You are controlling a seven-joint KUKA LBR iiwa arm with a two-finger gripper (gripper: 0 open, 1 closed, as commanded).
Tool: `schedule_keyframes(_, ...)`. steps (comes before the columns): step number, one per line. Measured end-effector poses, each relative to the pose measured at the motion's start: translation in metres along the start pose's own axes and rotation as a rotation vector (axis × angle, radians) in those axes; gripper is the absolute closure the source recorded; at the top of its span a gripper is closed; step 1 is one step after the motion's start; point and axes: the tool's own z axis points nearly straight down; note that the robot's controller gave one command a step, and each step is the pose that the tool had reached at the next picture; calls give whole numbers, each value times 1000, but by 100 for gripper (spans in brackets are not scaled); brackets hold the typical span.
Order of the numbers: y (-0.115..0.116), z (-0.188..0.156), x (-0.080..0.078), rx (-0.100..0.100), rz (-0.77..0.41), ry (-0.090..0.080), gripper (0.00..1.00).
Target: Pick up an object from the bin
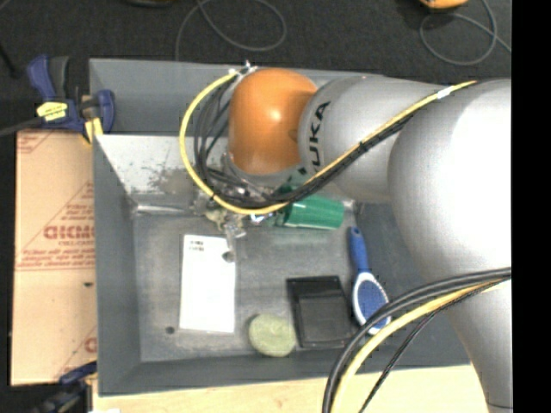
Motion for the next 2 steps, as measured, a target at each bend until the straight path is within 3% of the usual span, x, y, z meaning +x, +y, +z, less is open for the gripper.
schedule_keyframes(1,-19,-6,3,2,219,-3,0)
schedule_keyframes(2,-58,27,12,3,-102,-5,0)
